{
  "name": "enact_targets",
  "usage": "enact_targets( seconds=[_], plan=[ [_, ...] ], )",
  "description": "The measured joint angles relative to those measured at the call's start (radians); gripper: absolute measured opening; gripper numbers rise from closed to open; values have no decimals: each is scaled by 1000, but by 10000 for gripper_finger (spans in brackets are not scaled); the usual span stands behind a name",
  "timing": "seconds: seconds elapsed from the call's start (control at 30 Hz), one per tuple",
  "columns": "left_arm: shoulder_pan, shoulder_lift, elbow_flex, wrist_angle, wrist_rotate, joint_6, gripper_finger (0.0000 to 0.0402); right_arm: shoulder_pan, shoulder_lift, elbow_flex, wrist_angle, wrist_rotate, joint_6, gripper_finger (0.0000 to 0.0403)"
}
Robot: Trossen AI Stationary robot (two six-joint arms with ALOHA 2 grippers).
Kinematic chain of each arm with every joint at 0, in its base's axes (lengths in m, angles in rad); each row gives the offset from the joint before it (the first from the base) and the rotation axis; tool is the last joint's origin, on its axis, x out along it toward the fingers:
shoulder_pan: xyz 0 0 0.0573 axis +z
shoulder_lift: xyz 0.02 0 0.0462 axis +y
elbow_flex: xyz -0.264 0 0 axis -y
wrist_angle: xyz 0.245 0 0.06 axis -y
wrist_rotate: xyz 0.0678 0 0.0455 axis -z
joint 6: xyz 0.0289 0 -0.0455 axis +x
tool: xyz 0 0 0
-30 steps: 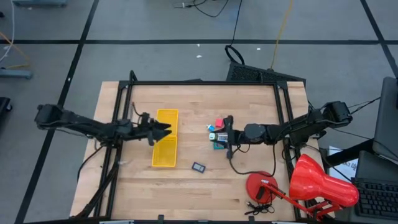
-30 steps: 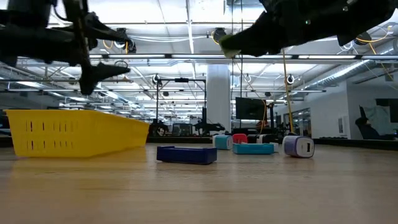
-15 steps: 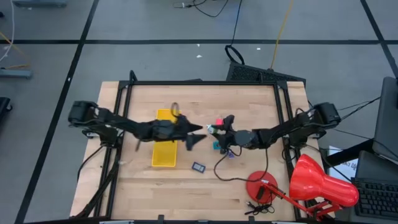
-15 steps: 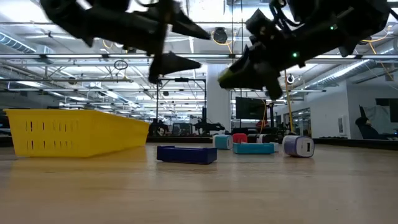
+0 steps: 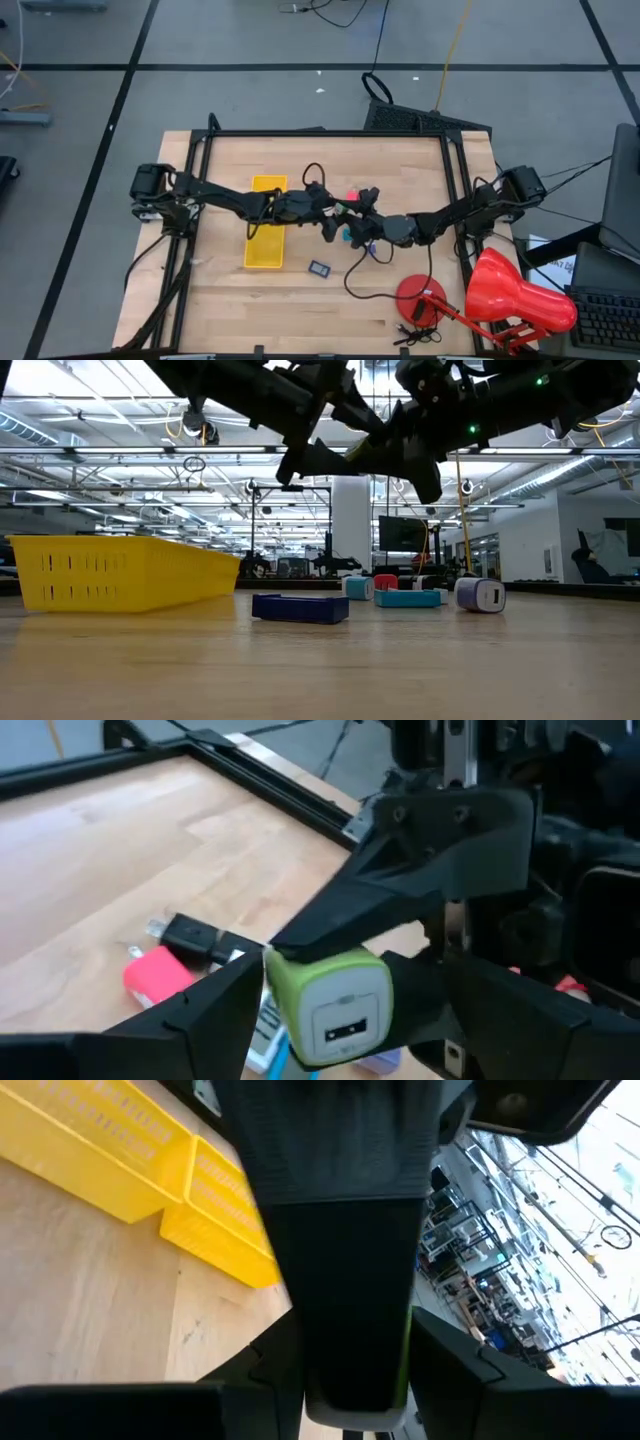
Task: Pick & Place Office items
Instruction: Put the green adapter into the top yellow basket
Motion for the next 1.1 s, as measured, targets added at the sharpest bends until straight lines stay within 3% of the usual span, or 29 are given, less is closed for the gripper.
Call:
enact_targets(
  seconds=[0.2, 0.47, 0.6, 0.73, 0.87, 1.1],
  plan=[
    [5, 0, 0, -7, -32, -5, 268, 0, 0, 0, 6, 0, 0, 129],
    [14, 0, -1, -9, -33, 4, 132, -1, 0, 0, 3, 5, 3, 129],
    [14, -2, -1, -11, -34, 87, 128, -1, 0, 0, 1, 6, 29, 139],
    [14, -43, -2, -61, -39, 211, 128, 6, -2, 2, 12, 18, 160, 172],
    [9, -121, -2, -161, -136, 293, 128, 14, -19, 0, -2, 83, 276, 198],
    [-14, -270, -76, -213, -207, 392, 128, 10, -107, -2, -106, 12, 464, 207]
  ],
)
